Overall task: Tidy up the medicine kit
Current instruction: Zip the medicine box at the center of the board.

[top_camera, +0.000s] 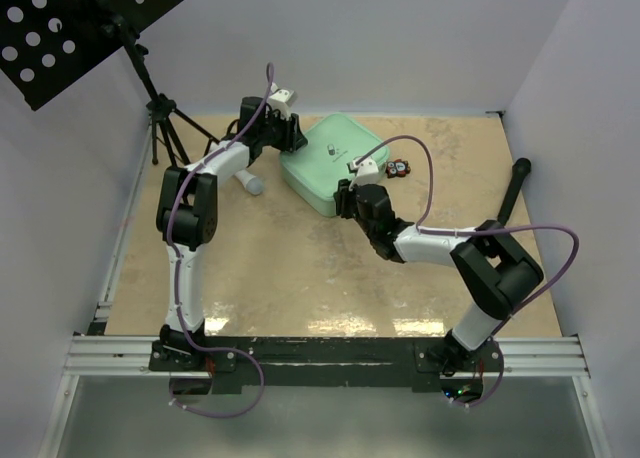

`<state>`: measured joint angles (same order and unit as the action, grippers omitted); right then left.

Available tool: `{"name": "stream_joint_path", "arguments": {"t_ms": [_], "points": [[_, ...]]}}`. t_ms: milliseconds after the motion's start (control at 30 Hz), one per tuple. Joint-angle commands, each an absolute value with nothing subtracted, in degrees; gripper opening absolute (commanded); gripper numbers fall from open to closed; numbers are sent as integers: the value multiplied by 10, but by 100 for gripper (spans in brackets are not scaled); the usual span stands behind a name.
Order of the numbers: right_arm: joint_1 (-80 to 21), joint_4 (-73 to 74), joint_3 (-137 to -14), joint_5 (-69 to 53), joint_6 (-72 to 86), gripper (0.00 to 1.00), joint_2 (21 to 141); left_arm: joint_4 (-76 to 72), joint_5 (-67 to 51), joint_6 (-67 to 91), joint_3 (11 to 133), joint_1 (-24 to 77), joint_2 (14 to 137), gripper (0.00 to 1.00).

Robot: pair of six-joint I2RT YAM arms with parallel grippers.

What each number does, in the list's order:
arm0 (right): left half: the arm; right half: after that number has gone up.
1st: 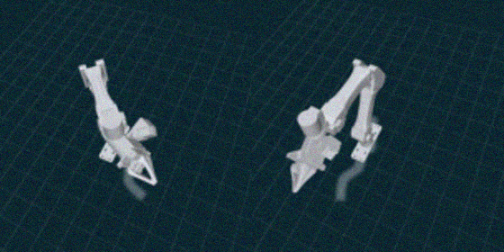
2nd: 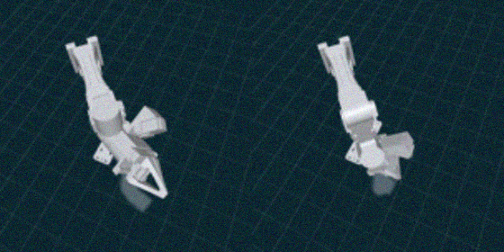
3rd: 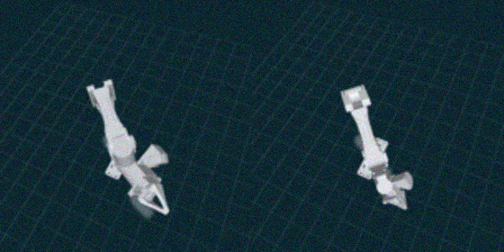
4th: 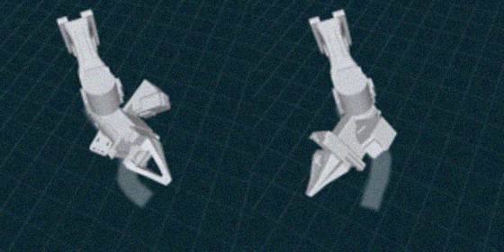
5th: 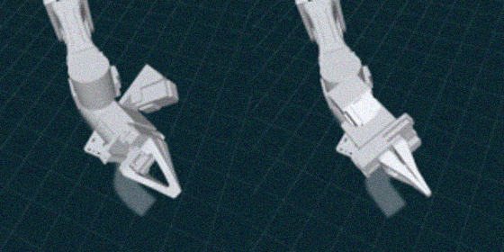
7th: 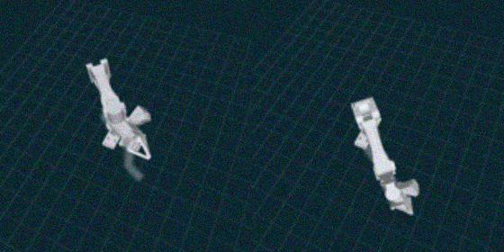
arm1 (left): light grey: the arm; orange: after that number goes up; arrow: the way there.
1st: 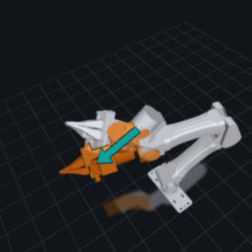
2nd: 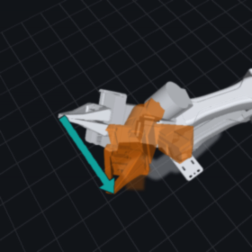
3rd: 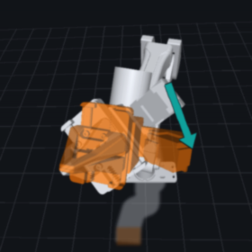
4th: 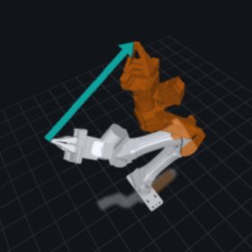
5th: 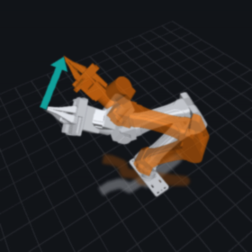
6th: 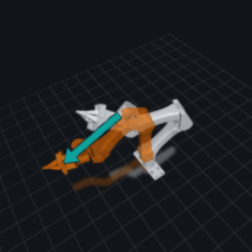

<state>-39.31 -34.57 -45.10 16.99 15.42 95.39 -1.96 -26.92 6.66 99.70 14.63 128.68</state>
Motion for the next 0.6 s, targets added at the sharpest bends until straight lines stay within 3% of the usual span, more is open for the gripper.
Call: {"name": "stream_joint_path", "arguments": {"t_ms": [0, 133, 300, 567], "points": [[-393, -351, -470, 171, 163, 34, 947, -20, -306, 77, 990, 156, 1282, 47], [-392, -345, -473, 173, 163, 29, 948, -21, -308, 79, 989, 156, 1282, 47], [-391, -330, -460, 171, 169, 41, 924, -25, -305, 77, 978, 156, 1274, 47], [-392, -317, -418, 158, 179, 44, 899, -29, -302, 87, 980, 156, 1268, 47]]}}
